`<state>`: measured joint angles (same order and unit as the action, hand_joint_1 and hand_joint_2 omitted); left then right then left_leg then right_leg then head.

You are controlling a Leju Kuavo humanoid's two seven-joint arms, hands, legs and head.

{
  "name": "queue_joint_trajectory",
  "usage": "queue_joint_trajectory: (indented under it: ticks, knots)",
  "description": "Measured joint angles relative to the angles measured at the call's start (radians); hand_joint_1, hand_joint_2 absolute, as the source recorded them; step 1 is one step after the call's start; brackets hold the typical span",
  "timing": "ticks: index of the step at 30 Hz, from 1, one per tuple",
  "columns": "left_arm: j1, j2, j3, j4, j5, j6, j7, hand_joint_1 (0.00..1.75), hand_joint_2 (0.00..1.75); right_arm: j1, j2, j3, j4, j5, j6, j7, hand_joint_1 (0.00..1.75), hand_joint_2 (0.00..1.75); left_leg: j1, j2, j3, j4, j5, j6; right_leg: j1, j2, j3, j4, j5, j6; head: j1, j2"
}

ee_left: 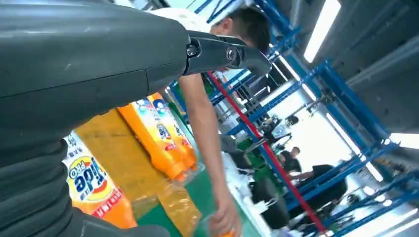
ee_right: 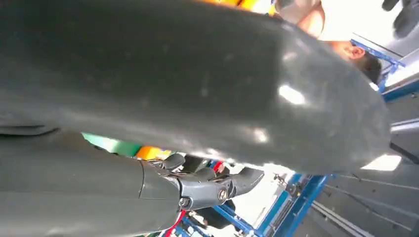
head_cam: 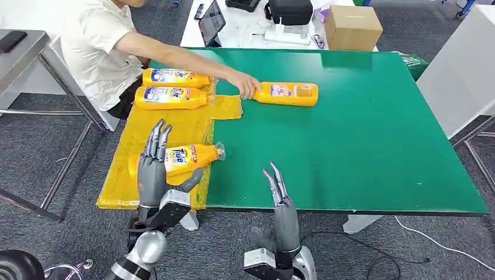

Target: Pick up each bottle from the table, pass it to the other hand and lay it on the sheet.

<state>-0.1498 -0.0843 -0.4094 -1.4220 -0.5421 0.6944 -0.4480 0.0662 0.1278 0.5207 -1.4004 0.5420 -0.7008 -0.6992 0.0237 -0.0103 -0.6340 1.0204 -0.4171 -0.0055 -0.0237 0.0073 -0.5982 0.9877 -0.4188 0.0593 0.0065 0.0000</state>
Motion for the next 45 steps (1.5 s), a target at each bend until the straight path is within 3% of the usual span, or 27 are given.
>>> queue_joint_trajectory:
  ticks: [1,2,7,11,17,22,25,35,45]
  knots:
    - [0.011,-0.005,0.007,-0.015,0.067,-0.019,-0.024,0.0,1.75,0.004,0.0,-0.002,-0.005,0.008,0.0,0.0,0.0,0.0,0.0,0.0,0.0,0.0,0.0,0.0,0.0,0.0,0.0,0.0,0.0,0.0,0.0,0.0]
    - [0.023,-0.012,0.017,-0.031,0.18,-0.049,-0.048,0.0,1.75,0.01,0.0,-0.007,-0.015,0.017,0.0,0.0,0.0,1.75,0.0,0.0,0.0,0.0,0.0,0.0,0.0,0.0,0.0,0.0,0.0,0.0,0.0,0.0]
    - [0.089,-0.046,0.077,-0.092,0.518,-0.133,-0.085,0.0,1.75,0.05,0.0,-0.03,-0.104,0.043,0.0,0.0,0.0,1.75,0.0,0.0,0.0,0.0,0.0,0.0,0.0,0.0,0.0,0.0,0.0,0.0,0.0,0.0]
    - [0.131,-0.049,0.094,-0.123,0.56,-0.163,-0.111,0.0,1.75,0.061,-0.005,-0.118,-0.144,0.223,0.0,0.0,0.0,1.75,0.0,0.0,0.0,0.0,0.0,0.0,0.0,0.0,0.0,0.0,0.0,0.0,0.0,0.0]
    - [0.164,-0.049,0.098,-0.142,0.529,-0.17,-0.134,0.0,1.75,0.052,-0.035,-0.252,-0.126,0.32,0.0,0.003,0.0,1.75,-0.001,0.0,0.0,0.0,-0.001,0.001,0.0,0.0,0.001,0.0,0.0,0.0,0.0,0.0]
    - [0.171,-0.051,0.08,-0.142,0.491,-0.174,-0.143,0.0,1.75,-0.068,-0.092,-0.421,0.03,0.507,0.0,0.043,0.0,1.75,-0.001,0.0,0.001,0.0,0.001,0.002,-0.001,0.0,0.002,0.0,0.001,0.001,0.0,0.0]
    - [0.173,-0.051,0.059,-0.141,0.49,-0.177,-0.142,0.0,1.75,-0.159,-0.129,-0.488,0.161,0.537,0.0,0.081,0.0,1.75,-0.002,0.0,0.001,0.0,0.002,0.003,-0.002,0.0,0.002,0.0,0.003,0.002,0.0,0.0]
    - [0.181,-0.052,0.025,-0.141,0.466,-0.172,-0.146,0.0,1.75,-0.33,-0.212,-0.425,0.506,0.527,0.022,0.25,0.0,1.75,-0.002,-0.001,0.0,0.0,0.002,0.003,-0.001,-0.001,0.001,0.0,0.002,0.002,0.0,0.0]
    - [0.183,-0.052,0.015,-0.141,0.457,-0.174,-0.145,0.0,1.75,-0.367,-0.243,-0.378,0.631,0.499,0.05,0.266,0.0,1.75,-0.002,-0.001,0.0,0.0,0.002,0.003,-0.002,-0.001,0.002,0.0,0.002,0.002,0.0,0.0]
